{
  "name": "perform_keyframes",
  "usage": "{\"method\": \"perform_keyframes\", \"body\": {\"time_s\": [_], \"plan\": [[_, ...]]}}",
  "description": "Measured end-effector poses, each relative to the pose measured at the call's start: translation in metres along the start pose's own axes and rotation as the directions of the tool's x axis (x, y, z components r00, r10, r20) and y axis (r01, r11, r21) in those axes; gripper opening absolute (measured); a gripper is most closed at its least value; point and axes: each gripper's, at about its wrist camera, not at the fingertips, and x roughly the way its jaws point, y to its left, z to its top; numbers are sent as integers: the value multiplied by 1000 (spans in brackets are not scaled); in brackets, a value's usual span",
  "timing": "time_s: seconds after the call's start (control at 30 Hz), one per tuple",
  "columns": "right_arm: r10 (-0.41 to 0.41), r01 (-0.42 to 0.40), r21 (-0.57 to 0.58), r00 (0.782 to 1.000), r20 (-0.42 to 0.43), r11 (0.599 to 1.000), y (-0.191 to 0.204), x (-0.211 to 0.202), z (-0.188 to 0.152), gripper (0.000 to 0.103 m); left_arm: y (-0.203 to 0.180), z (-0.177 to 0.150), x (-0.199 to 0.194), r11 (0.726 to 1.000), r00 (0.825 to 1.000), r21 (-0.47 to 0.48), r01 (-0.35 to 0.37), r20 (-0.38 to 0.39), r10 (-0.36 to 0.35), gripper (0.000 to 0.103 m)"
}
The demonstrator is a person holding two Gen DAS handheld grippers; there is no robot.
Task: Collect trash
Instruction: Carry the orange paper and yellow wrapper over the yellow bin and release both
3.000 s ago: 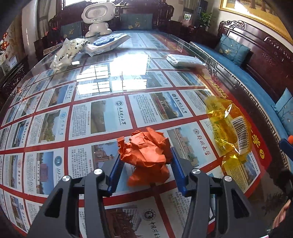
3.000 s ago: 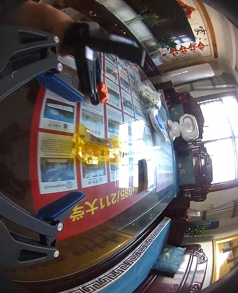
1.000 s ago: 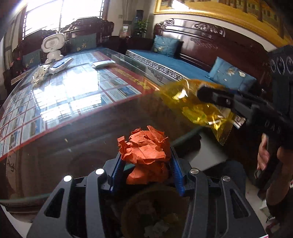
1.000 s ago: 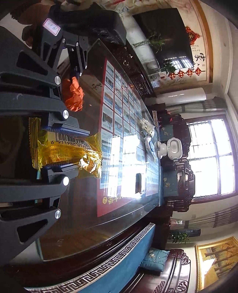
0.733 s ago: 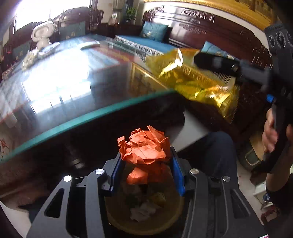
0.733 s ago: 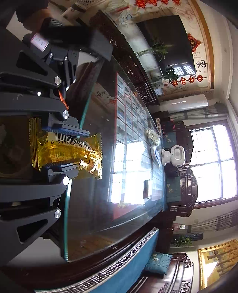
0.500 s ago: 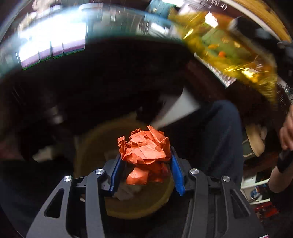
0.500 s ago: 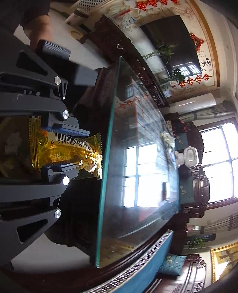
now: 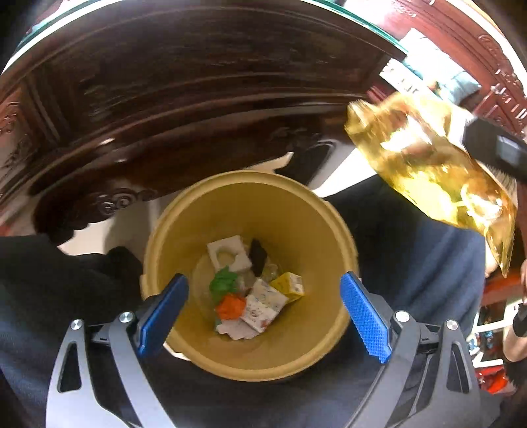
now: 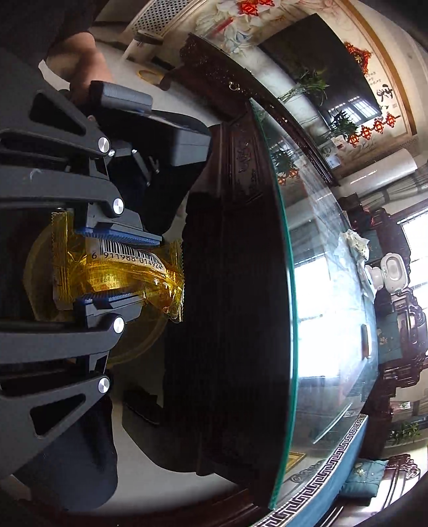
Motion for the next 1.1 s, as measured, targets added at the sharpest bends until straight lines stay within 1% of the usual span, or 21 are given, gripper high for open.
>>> {"method": "perform_keyframes", "body": {"time_s": [0.1,0.2,0.33,0.4,0.47,0.5,0.53,0.57,0.67,0.9,1.1], "plan": [[1,-1,-4,1000,-10,1000,1,5,1,25,9,0,-4,1000,1000,-15,-22,3,22,93],[-17,16,-18,1000,-26,1000,-1,11,1,25,16,-1,-7,999,999,-26,-39,6,39,93],[-22,21,-30,998,-62,999,3,24,-4,26,22,0,-10,999,999,-36,-41,9,41,93],[-50,45,-56,994,-94,997,7,31,-5,28,22,0,-9,998,999,-34,-45,8,45,93],[-85,73,-95,987,-133,993,13,41,-8,58,21,-1,-9,998,999,-31,-45,7,45,93],[-108,88,-125,981,-159,988,16,48,-11,79,22,-1,-10,998,999,-32,-47,8,48,93],[-123,99,-144,978,-169,985,18,52,-15,77,22,-1,-9,998,999,-34,-49,8,49,93],[-128,100,-153,975,-183,983,20,55,-17,76,23,0,-9,998,999,-37,-50,8,50,93],[-111,83,-136,971,-210,987,18,59,-25,76,25,-1,-8,998,999,-43,-54,6,54,93],[-107,78,-136,969,-225,988,14,58,-27,76,24,-1,-6,998,998,-37,-57,-5,57,93],[-110,80,-136,968,-226,987,16,57,-24,76,19,3,-8,998,999,-21,-54,4,54,93]]}}
